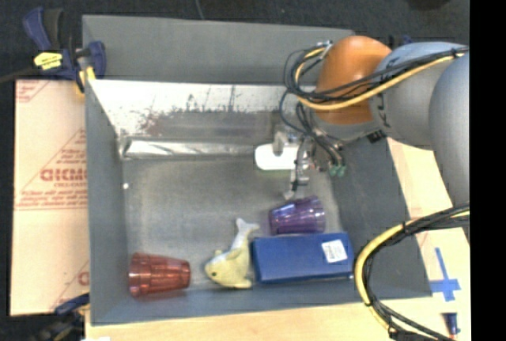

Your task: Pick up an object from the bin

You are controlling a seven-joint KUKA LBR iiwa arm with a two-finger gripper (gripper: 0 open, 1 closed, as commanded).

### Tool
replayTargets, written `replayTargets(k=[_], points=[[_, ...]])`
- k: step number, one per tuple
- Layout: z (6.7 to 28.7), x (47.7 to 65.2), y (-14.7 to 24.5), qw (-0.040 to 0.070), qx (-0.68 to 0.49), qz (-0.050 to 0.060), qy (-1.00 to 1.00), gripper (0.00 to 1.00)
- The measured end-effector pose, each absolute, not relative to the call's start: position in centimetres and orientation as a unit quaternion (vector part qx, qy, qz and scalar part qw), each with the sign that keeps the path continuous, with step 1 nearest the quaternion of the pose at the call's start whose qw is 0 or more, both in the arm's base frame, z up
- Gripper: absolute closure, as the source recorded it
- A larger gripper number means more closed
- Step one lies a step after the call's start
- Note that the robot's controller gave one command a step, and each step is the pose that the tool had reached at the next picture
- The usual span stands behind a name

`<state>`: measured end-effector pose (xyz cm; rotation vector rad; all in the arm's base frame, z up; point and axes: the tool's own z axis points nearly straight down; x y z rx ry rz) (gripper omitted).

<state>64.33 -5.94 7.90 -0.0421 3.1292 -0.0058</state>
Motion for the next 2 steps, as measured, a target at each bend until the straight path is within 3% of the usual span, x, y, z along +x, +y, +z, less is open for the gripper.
replayTargets(k=[2], points=[[7.44, 64.13, -5.89, 0.009, -0.006, -0.002, 1.000, 0.00]])
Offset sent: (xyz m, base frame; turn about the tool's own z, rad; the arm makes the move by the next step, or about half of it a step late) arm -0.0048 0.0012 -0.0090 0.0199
